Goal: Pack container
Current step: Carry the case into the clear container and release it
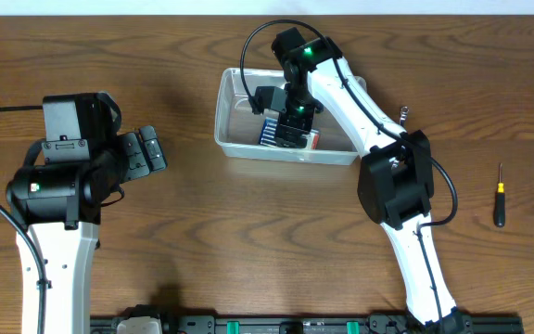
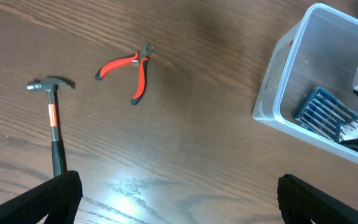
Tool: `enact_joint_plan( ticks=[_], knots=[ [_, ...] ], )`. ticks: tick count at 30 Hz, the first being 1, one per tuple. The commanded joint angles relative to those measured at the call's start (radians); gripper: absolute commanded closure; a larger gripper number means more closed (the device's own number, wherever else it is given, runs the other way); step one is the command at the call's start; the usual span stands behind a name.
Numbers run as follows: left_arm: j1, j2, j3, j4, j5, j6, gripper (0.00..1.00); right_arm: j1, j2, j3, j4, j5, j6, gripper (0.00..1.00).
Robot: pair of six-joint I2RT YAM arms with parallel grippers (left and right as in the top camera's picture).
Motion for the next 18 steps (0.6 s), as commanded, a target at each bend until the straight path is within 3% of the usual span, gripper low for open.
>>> enact_joint_plan(
  ticks=[1,11,14,18],
  knots=[
    [0.003,-0.013,0.016,-0.001,-0.012,0.006,0.02,-0.008,0.015,0.006,-0.001,0.01,0.003,0.01],
    [0.003,-0.013,0.016,-0.001,-0.012,0.006,0.02,-0.008,-0.146,0.169,-0.017,0.113,0.206,0.01],
    [0.003,-0.013,0.016,-0.001,-0.012,0.006,0.02,-0.031,-0.252,0.243,0.009,0.185,0.388,0.01],
    [0.003,-0.013,0.016,-0.001,-0.012,0.006,0.02,-0.135,-0.38,0.264,0.042,0.287,0.773,0.01]
  ],
)
